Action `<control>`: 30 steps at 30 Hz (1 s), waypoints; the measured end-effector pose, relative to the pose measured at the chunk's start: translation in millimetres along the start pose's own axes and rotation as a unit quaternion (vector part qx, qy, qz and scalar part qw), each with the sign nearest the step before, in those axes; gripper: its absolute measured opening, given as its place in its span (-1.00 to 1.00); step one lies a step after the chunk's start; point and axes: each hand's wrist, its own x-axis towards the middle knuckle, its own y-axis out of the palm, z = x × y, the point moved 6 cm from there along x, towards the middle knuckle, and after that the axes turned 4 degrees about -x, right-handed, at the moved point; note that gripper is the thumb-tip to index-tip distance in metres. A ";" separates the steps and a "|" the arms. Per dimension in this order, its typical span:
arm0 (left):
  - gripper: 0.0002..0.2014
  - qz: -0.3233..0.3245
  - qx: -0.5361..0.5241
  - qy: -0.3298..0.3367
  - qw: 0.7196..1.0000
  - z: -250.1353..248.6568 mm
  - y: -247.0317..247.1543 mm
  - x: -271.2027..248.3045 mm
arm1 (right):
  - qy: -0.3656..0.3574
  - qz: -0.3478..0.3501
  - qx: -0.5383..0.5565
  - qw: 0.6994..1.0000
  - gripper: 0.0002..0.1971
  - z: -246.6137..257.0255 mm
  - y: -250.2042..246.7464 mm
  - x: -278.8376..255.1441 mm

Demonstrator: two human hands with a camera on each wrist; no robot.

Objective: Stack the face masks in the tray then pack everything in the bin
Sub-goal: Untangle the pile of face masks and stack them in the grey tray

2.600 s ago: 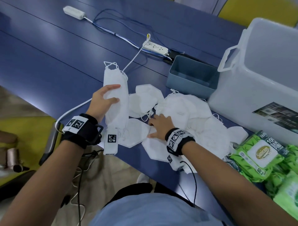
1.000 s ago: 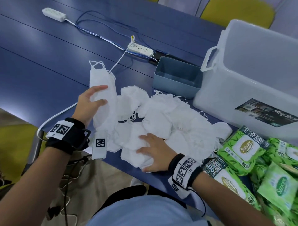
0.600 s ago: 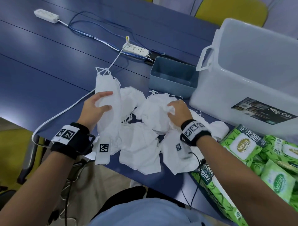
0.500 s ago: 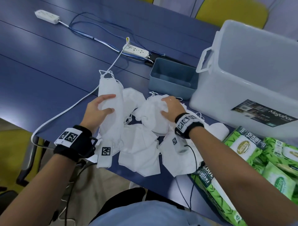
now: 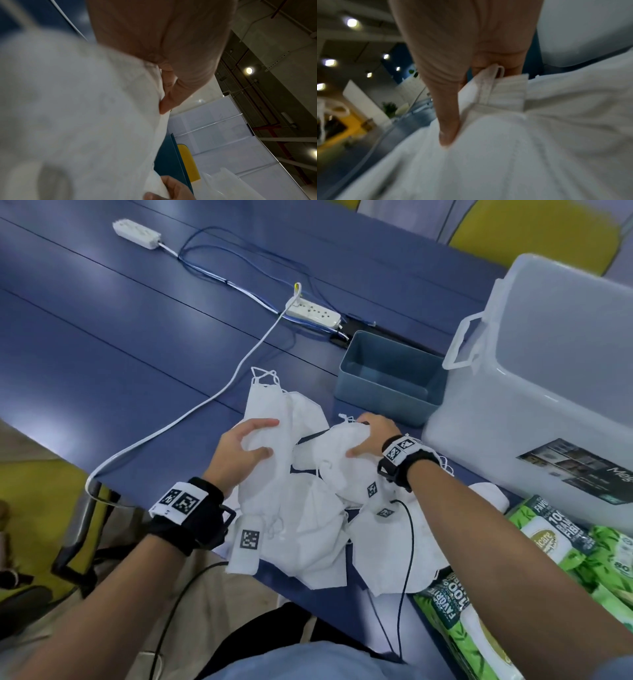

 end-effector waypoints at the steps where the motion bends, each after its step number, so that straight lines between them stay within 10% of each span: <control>1: -0.54 0.001 -0.002 0.000 1.000 0.7 0.2 0.4 | -0.010 -0.011 0.039 0.999 -0.34 0.2 -5.2 -4.0; 8: -0.53 0.024 -0.005 0.012 1.000 -2.5 7.4 4.5 | -0.020 -0.074 0.280 0.957 -0.91 -17.3 -56.9 -52.0; 13: -0.54 0.047 0.000 0.025 0.999 -10.3 18.1 7.2 | 0.014 -0.116 0.440 0.890 -0.71 -44.6 -79.0 -86.4; 21: -0.55 0.056 0.010 0.033 0.998 -18.9 23.6 7.5 | -0.083 -0.221 0.151 0.960 -0.56 -55.6 -59.2 -140.9; 30: -0.56 0.065 0.015 0.040 0.997 -17.3 30.7 -0.5 | -0.120 -0.202 0.023 0.972 -0.66 -83.0 -19.7 -169.0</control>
